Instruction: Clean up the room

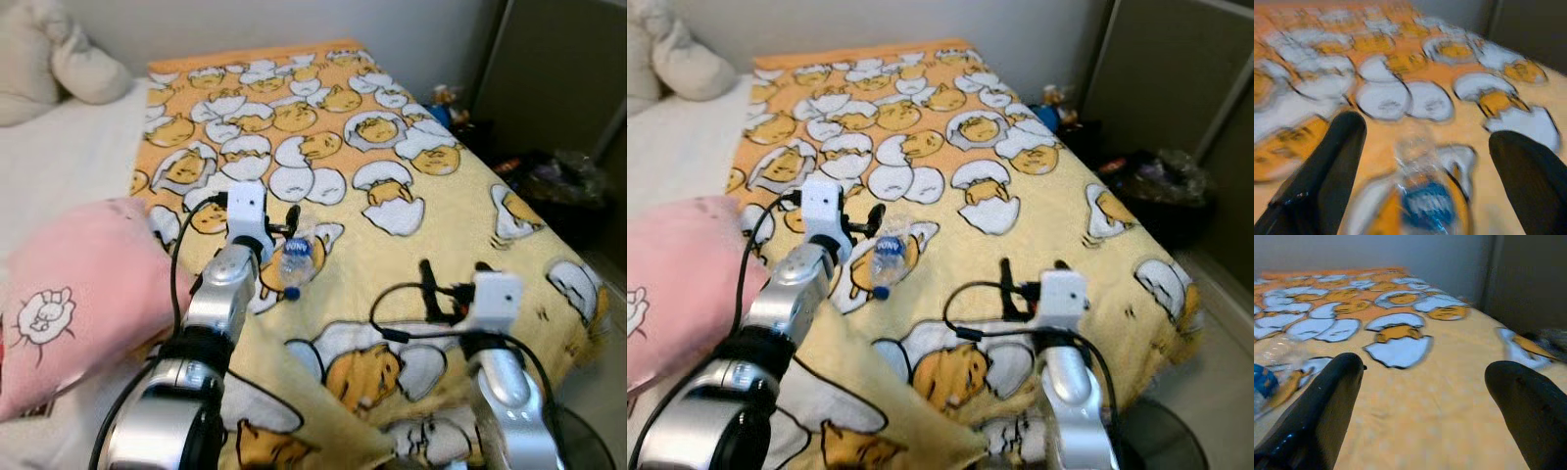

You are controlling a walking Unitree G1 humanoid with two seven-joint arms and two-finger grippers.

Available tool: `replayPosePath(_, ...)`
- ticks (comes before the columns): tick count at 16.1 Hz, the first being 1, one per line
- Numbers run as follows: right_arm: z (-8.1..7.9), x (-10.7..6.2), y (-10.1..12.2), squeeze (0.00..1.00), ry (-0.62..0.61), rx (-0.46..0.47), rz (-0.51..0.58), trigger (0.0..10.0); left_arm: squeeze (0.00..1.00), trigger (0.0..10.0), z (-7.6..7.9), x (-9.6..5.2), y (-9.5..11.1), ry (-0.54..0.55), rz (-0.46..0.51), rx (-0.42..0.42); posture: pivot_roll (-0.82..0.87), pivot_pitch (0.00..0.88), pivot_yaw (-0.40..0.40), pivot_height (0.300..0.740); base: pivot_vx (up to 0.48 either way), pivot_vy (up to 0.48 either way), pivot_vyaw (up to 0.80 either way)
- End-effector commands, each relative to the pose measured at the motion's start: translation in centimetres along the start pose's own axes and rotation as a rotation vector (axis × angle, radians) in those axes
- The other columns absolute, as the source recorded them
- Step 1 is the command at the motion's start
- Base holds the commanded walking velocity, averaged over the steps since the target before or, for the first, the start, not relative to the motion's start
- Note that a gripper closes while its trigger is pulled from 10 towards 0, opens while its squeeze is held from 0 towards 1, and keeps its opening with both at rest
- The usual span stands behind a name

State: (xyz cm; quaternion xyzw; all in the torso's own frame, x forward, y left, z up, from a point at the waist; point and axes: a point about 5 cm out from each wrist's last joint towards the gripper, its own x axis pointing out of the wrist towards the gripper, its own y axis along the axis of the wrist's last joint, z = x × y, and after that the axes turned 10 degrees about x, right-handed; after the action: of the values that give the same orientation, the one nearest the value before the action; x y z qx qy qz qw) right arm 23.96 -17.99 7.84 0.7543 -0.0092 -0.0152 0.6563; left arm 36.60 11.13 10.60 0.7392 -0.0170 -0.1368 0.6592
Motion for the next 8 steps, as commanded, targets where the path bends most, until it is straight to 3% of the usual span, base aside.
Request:
replayPosePath(1,0.0,-0.5,0.3,0.0,-0.012,0.0,0.007,10.0,0.0,10.0,0.3,0.4,-0.1,-0.012,-0.027,-0.006,-0.23,0.085,0.092,0.736,0.0,0.0,0.0)
replayPosePath(3,-0.5,-2.3,0.5,0.0,-0.017,-0.009,0.003,10.0,0.0,10.0,0.0,0.6,-0.3,-0.023,-0.041,0.003,-0.27,0.146,0.11,0.736,0.0,0.0,0.0)
replayPosePath(7,-0.6,-5.5,0.8,0.0,-0.036,-0.026,-0.02,10.0,0.0,10.0,-2.0,0.9,-0.3,0.084,-0.086,0.051,-0.33,0.213,0.133,0.736,0.0,0.0,0.0)
replayPosePath(8,-0.1,-7.8,0.8,0.0,-0.085,-0.029,-0.056,10.0,0.0,10.0,-3.2,0.8,-0.3,0.152,-0.108,0.097,-0.36,0.249,0.144,0.736,0.0,0.0,0.0)
